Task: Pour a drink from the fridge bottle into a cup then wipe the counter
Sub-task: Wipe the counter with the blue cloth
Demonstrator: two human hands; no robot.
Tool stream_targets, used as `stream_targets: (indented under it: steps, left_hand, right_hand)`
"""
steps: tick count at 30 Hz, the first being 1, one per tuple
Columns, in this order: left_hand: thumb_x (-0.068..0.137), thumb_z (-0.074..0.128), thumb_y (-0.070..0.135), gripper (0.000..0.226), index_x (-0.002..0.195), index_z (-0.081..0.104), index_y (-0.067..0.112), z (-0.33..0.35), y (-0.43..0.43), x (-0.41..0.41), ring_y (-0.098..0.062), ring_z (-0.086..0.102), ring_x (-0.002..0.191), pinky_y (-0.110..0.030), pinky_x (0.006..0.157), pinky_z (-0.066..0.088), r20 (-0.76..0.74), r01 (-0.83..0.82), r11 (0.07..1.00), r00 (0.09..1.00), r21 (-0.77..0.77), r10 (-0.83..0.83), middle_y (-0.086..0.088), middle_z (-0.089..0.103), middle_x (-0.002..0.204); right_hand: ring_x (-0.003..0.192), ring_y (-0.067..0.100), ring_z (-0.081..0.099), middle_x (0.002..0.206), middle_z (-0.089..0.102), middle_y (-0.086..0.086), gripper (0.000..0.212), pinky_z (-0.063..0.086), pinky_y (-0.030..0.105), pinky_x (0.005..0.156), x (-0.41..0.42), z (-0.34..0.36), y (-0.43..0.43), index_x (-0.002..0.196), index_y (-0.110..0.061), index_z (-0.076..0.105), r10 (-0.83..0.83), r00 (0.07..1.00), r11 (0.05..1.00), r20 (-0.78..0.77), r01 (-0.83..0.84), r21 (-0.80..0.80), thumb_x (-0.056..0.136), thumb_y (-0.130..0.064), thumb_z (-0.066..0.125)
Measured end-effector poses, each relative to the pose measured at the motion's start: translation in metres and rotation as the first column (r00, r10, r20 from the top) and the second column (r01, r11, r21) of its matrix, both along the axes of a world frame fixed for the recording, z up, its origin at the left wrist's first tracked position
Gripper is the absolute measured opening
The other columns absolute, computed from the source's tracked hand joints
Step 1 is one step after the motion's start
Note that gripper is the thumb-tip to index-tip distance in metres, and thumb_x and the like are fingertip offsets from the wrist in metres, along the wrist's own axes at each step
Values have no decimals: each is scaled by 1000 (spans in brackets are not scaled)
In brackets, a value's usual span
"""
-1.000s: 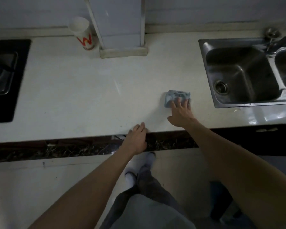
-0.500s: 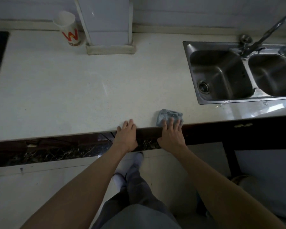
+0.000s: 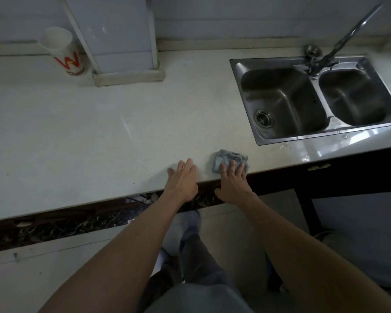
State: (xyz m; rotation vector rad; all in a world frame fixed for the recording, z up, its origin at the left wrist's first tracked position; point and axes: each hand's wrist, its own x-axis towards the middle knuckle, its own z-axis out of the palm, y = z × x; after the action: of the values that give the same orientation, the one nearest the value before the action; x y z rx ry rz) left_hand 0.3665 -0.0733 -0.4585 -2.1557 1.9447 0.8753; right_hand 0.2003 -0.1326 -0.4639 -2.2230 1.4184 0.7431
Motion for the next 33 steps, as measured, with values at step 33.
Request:
stream_targets:
  steps: [33]
  left_hand:
    - [98, 47, 47, 87, 154, 2, -1, -15, -205, 69, -40, 0, 150, -64, 114, 25, 140, -118, 980, 986, 162, 96, -20, -8, 163]
  right_hand:
    - [143, 49, -12, 161, -9, 19, 85, 0, 57, 118, 124, -21, -407, 154, -20, 5, 249, 962, 965, 112, -237, -112, 90, -51, 53]
